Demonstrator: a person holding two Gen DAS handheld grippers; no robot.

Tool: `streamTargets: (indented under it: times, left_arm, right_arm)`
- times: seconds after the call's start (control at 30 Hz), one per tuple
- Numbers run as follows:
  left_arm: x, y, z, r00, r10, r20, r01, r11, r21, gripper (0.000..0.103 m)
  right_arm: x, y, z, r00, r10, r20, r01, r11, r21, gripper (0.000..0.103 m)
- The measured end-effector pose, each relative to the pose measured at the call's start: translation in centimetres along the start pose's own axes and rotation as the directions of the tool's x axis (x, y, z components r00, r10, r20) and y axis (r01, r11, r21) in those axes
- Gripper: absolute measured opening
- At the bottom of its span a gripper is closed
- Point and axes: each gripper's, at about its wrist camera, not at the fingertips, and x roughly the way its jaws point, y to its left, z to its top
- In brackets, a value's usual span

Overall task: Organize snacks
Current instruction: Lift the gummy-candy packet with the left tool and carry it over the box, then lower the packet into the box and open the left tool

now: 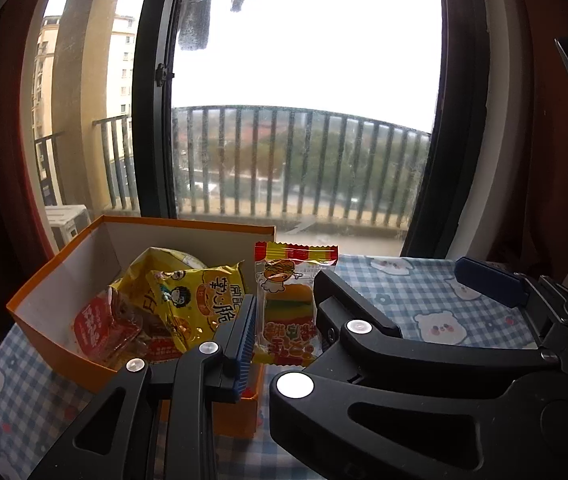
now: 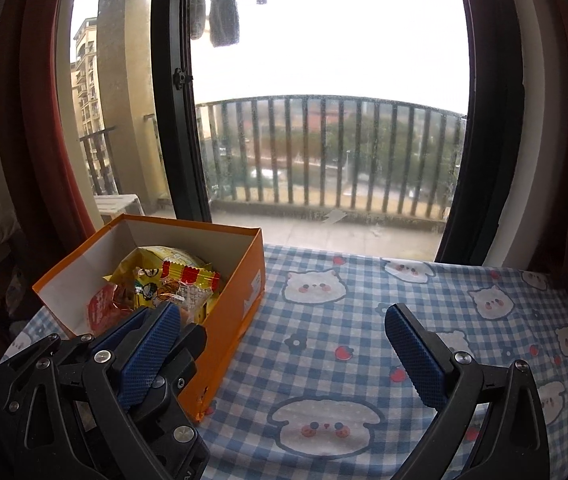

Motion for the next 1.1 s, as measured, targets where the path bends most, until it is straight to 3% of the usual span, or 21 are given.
streamTargets:
  times: [0.27, 0.53, 0.93, 1.03, 1.1]
  left_arm:
    - [1.0, 4.2, 0.4, 0.999, 0.049, 0.011, -0.049, 0.998, -0.027, 0.030]
    - [2.7, 7.4, 0.8, 0.995, 0.104, 0.001, -0.104, 0.995, 0.004, 0.030]
    - [6.2, 10.3, -1.0, 0.986, 0.131, -0.101, -0.135, 0.990, -0.033, 0.032]
    - [6.4, 10.7, -1.4, 0.982, 0.151, -0.111, -0.156, 0.987, -0.039, 0.039]
    - [6.4, 10.9, -1.4, 0.979, 0.175, -0.108, -0.180, 0.983, -0.038, 0.055]
  right_arm:
    - [2.1, 3.5, 0.7, 0.999, 0.031, 0.007, -0.031, 0.999, -0.020, 0.103]
    - [4.8, 6.4, 1.0, 0.999, 0.048, 0.010, -0.048, 0.999, 0.000, 0.103]
    - [9.7, 8.8, -0.3, 0.996, 0.028, -0.087, -0.029, 1.000, -0.008, 0.103]
    - [10.4, 9.0, -0.6, 0.994, 0.031, -0.106, -0.032, 0.999, -0.011, 0.103]
    - [10.3, 9.3, -0.7, 0.995, 0.021, -0.100, -0.024, 0.999, -0.025, 0.103]
